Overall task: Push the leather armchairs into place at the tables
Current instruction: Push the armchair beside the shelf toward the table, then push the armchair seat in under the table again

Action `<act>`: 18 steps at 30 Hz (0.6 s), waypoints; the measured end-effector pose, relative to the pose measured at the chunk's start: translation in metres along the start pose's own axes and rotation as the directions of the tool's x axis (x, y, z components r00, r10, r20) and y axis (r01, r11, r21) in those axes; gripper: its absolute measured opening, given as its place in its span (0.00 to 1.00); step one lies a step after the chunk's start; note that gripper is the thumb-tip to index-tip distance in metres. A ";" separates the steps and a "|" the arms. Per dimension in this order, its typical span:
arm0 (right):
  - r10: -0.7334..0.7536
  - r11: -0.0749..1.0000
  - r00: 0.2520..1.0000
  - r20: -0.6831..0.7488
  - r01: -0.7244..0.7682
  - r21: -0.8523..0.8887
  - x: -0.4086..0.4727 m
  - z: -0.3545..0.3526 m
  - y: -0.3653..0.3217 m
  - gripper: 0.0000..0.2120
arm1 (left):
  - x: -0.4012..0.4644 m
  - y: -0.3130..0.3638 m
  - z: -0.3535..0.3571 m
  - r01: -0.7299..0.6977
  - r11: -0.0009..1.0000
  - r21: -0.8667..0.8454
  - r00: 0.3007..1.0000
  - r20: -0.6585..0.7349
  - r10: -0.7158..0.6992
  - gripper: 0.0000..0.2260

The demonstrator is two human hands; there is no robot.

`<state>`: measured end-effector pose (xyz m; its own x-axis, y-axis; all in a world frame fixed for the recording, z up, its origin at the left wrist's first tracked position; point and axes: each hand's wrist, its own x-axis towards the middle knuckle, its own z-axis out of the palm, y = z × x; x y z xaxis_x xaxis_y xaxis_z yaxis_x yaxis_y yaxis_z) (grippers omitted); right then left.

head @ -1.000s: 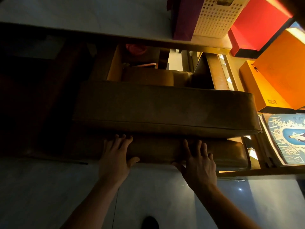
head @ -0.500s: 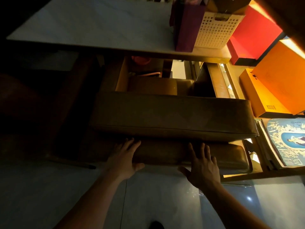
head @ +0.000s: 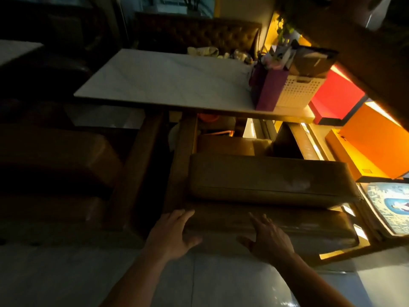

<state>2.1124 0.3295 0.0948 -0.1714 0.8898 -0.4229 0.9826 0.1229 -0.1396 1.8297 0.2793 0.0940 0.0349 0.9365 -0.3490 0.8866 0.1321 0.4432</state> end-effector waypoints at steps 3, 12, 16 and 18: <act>-0.031 0.999 1.000 0.000 0.031 0.009 -0.012 -0.007 -0.067 0.44 | -0.030 -0.049 -0.034 0.006 1.000 -0.017 1.000 -0.014 -0.006 0.38; -0.143 0.986 0.990 0.017 0.141 0.089 -0.019 0.003 -0.256 0.42 | -0.102 -0.209 -0.115 0.115 0.985 -0.132 0.984 -0.122 -0.131 0.37; -0.166 0.984 0.983 0.082 0.160 0.075 0.003 0.022 -0.323 0.44 | -0.114 -0.277 -0.133 0.191 0.970 -0.147 0.965 -0.152 -0.213 0.36; -0.180 0.983 0.978 0.102 0.175 0.056 0.018 0.036 -0.353 0.43 | -0.116 -0.311 -0.138 0.224 0.960 -0.165 0.951 -0.179 -0.253 0.36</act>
<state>1.7602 0.2862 0.1045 -0.3518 0.8034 -0.4804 0.9318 0.2517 -0.2615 1.4866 0.1745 0.1105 -0.2735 0.9151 -0.2962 0.7834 0.3906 0.4834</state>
